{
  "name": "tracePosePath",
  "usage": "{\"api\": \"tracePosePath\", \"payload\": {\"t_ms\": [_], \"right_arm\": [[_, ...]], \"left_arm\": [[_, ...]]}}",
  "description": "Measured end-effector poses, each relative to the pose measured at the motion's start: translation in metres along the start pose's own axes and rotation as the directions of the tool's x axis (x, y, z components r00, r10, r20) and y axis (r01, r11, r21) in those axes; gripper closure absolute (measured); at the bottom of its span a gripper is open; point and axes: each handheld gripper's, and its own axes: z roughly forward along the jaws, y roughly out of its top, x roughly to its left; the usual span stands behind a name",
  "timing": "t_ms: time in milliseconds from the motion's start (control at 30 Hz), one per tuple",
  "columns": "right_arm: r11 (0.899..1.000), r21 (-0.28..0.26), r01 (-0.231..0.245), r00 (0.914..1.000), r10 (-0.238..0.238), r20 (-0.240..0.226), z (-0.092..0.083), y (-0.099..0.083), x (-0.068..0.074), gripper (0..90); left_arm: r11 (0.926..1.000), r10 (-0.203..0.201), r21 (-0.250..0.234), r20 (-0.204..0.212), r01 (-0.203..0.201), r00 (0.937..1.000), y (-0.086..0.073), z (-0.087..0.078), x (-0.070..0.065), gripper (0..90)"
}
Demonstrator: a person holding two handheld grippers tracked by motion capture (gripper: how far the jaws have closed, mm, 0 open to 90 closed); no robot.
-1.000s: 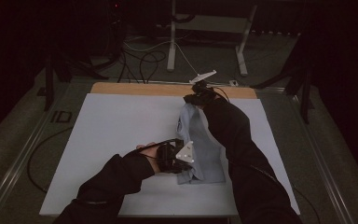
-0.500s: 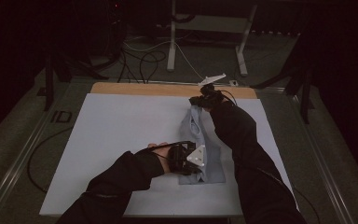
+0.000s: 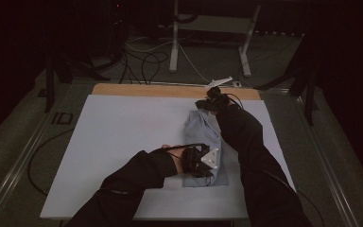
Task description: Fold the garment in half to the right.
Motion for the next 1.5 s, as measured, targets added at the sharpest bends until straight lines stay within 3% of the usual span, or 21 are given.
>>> {"api": "tracePosePath", "payload": {"t_ms": [300,333,400,500,600,633,700,800,1167,1500], "right_arm": [[1.000,-0.006,-0.010,0.9998,0.009,-0.015,-0.003,0.001,-0.010,80.0],[1.000,-0.011,-0.014,0.9999,0.014,-0.007,-0.003,0.001,-0.011,74.3],[0.999,-0.014,-0.038,0.9993,0.038,-0.005,-0.004,0.001,-0.013,51.1],[0.999,-0.001,-0.051,0.9986,0.051,-0.016,-0.005,0.000,-0.014,29.0],[0.999,0.016,-0.048,0.9975,0.049,-0.051,-0.007,-0.002,-0.014,16.1],[0.998,0.017,-0.053,0.9970,0.054,-0.055,-0.008,-0.002,-0.014,15.9],[0.998,0.027,-0.052,0.9970,0.053,-0.056,-0.009,-0.003,-0.013,14.4],[0.998,0.025,-0.050,0.9970,0.052,-0.058,-0.010,-0.005,-0.013,13.9],[0.999,-0.006,-0.041,0.9973,0.040,-0.061,-0.016,-0.005,-0.010,13.2],[0.999,-0.022,-0.033,0.9969,0.031,-0.072,-0.020,-0.011,-0.005,13.3]], "left_arm": [[0.9984,-0.041,0.039,0.000,0.041,0.9992,0.009,0.020,0.004,81.7],[0.9982,-0.041,0.043,0.001,0.041,0.9991,0.010,0.022,0.004,81.2],[0.9981,-0.056,0.028,0.010,0.055,0.9984,0.012,0.025,0.004,77.2],[0.9975,-0.067,0.024,0.011,0.067,0.9977,0.017,0.028,0.002,55.1],[0.9953,-0.089,0.036,0.000,0.089,0.9960,0.018,0.030,0.001,38.0],[0.9934,-0.110,0.032,0.007,0.110,0.9938,0.018,0.031,0.002,35.1],[0.9933,-0.114,0.024,0.041,0.113,0.9926,0.017,0.030,0.003,22.7],[0.9934,-0.111,0.034,0.066,0.109,0.9916,0.016,0.029,0.002,16.0],[0.9960,-0.085,0.034,0.072,0.083,0.9938,0.015,0.022,-0.004,6.7],[0.9948,-0.102,0.004,0.073,0.102,0.9921,0.009,0.007,-0.004,3.5]]}}
